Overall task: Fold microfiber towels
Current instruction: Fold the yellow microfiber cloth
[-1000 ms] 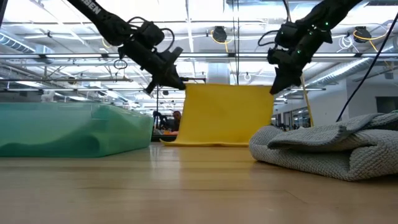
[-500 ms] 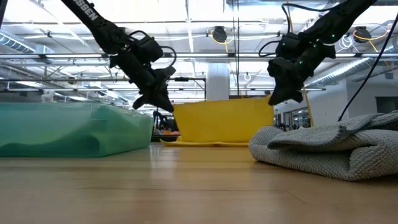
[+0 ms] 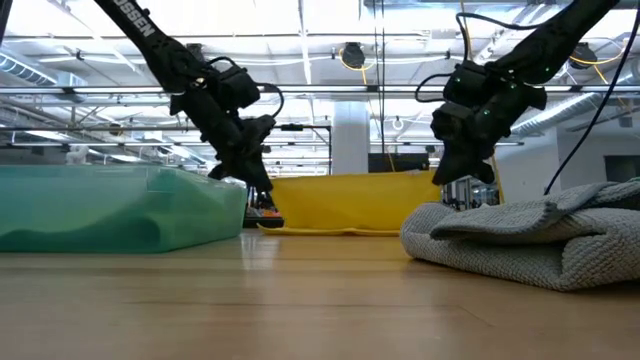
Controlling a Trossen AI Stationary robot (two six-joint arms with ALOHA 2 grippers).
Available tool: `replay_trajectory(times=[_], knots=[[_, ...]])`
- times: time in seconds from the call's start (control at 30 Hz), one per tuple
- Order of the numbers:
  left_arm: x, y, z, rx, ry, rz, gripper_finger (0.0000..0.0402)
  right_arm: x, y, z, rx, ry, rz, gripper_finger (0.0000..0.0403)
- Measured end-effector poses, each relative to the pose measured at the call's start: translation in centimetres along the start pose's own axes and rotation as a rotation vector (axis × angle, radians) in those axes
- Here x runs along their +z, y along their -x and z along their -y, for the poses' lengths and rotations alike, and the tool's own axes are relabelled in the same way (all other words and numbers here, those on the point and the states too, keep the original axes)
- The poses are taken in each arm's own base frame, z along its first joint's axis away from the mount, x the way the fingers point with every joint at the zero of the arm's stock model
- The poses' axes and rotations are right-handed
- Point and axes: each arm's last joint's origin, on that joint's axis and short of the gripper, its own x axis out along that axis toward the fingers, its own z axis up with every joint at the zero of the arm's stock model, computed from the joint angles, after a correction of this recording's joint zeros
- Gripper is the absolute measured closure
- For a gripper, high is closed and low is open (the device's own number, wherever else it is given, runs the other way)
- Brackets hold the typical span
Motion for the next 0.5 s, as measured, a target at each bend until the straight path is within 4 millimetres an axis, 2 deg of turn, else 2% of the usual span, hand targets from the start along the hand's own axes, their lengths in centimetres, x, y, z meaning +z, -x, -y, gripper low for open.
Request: replay_trajectory(times=[0.07, 0.2, 0.37, 0.5], knots=[[0.4, 0.8, 0.3, -0.026, 0.006, 0.017, 0.0399, 0.1, 0.0, 0.0, 0.000, -0.016, 0.007, 0.0401], [2.4, 3.4, 1.6, -0.009, -0.064, 0.157, 0.0397, 0.5, 0.0, 0.1, -0.030, -0.063, 0.058, 0.0401], [3.0, 4.0, -0.1, 0.075, -0.101, 0.208, 0.0398, 2.3, 0.7, 1.1, -0.132, -0.082, 0.250, 0.0401], [3.4, 3.3, -1.7, 0.073, -0.089, 0.222, 0.0399, 3.2, 1.3, 2.9, -0.181, -0.111, 0.347, 0.0401]])
